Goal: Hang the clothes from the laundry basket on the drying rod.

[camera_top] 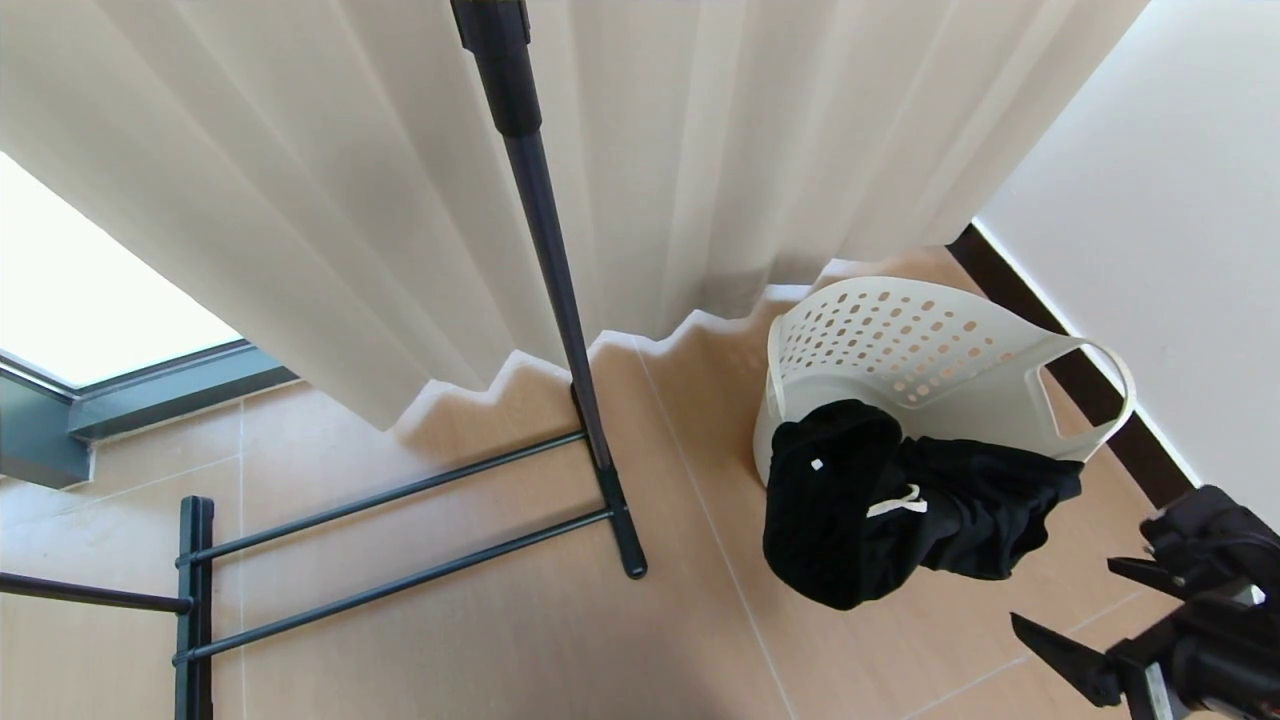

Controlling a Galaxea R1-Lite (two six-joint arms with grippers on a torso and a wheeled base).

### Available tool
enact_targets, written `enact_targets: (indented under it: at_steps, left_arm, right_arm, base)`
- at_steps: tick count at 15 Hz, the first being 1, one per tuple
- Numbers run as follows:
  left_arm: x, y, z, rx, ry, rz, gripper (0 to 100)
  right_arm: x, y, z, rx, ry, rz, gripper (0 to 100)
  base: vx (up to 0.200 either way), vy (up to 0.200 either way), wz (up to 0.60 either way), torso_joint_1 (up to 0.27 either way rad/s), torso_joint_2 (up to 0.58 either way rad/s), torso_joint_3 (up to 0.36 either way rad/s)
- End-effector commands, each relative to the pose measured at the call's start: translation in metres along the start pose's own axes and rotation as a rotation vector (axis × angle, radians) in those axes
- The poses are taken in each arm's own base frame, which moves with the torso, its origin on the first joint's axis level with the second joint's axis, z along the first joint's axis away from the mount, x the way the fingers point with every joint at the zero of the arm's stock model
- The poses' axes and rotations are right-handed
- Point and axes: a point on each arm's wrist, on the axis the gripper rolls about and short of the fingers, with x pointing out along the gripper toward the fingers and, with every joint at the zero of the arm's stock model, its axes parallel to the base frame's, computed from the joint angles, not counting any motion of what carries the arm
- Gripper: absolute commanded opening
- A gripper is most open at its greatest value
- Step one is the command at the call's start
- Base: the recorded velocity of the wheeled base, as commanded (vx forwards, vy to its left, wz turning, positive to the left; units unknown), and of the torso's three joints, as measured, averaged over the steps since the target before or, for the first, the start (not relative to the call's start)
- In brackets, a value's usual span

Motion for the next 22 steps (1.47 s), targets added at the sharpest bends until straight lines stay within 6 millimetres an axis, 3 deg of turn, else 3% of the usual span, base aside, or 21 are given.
enact_targets:
  at_steps: [1, 5, 11, 22]
  left_arm:
    - [0.000, 0.000, 0.000, 0.000, 0.000, 0.000, 100]
    - [0.000, 0.000, 0.000, 0.000, 0.000, 0.000, 100]
    - [0.000, 0.000, 0.000, 0.000, 0.000, 0.000, 100]
    - [0.000, 0.000, 0.000, 0.000, 0.000, 0.000, 100]
  right_arm:
    - [0.037, 0.004, 0.023, -0.061, 0.060, 0.019, 100]
    - [0.073, 0.008, 0.059, -0.137, 0.041, -0.021, 100]
    - [0.129, 0.004, 0.093, -0.197, 0.050, -0.100, 100]
    - [0.176, -0.016, 0.115, -0.181, 0.036, -0.158, 100]
  base:
    - [0.000, 0.000, 0.00, 0.000, 0.00, 0.000]
    - [0.000, 0.000, 0.00, 0.000, 0.00, 0.000]
    - [0.000, 0.000, 0.00, 0.000, 0.00, 0.000]
    - [0.000, 0.000, 0.00, 0.000, 0.00, 0.000]
